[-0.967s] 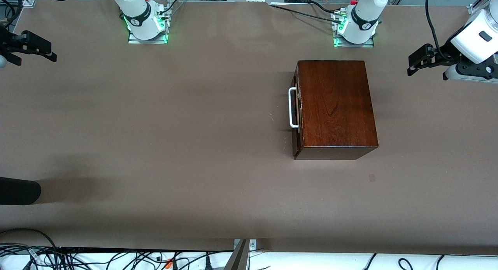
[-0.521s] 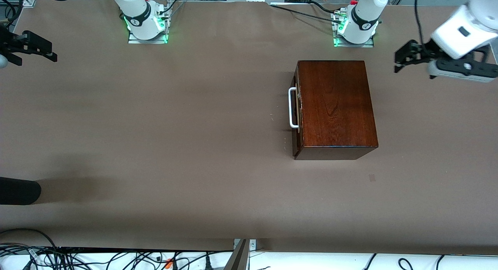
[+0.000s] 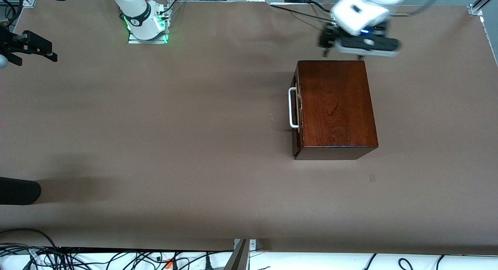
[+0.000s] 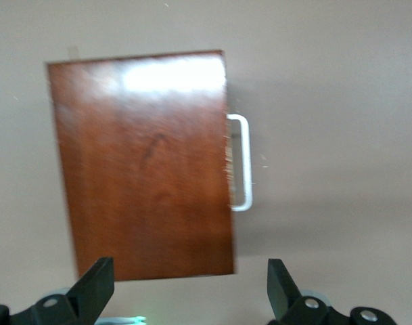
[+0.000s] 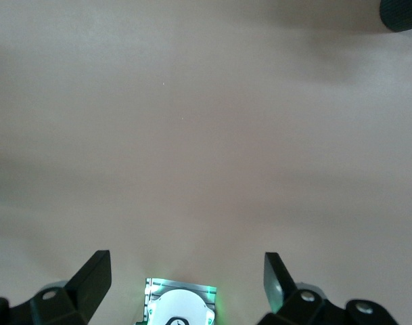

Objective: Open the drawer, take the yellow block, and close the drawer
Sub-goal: 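Move the left gripper to the white drawer handle of the wooden box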

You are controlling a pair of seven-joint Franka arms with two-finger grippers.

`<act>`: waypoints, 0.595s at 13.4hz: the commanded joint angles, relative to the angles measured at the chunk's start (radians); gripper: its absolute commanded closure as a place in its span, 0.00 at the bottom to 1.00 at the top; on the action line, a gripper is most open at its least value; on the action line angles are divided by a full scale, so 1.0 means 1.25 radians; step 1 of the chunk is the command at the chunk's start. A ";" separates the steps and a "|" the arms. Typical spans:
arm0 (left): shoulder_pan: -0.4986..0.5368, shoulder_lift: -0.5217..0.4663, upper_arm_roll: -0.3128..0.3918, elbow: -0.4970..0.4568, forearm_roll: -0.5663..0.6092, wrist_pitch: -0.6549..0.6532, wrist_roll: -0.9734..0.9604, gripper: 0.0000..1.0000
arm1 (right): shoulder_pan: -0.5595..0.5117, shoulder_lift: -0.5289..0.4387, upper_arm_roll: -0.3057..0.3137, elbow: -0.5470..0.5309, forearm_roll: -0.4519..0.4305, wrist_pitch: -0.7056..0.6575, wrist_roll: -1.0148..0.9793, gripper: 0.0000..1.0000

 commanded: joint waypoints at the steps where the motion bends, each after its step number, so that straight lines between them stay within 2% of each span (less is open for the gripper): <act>1: 0.004 0.065 -0.105 0.011 0.062 0.039 -0.173 0.00 | -0.001 -0.003 0.000 0.011 0.011 0.016 -0.007 0.00; 3: -0.029 0.123 -0.148 0.013 0.130 0.065 -0.281 0.00 | 0.000 -0.005 0.001 0.011 0.009 0.021 -0.007 0.00; 5: -0.079 0.179 -0.148 0.014 0.165 0.099 -0.361 0.00 | 0.000 -0.005 0.001 0.011 0.009 0.038 -0.007 0.00; 8: -0.092 0.245 -0.148 0.033 0.204 0.130 -0.399 0.00 | 0.003 -0.003 0.007 0.011 0.006 0.054 -0.007 0.00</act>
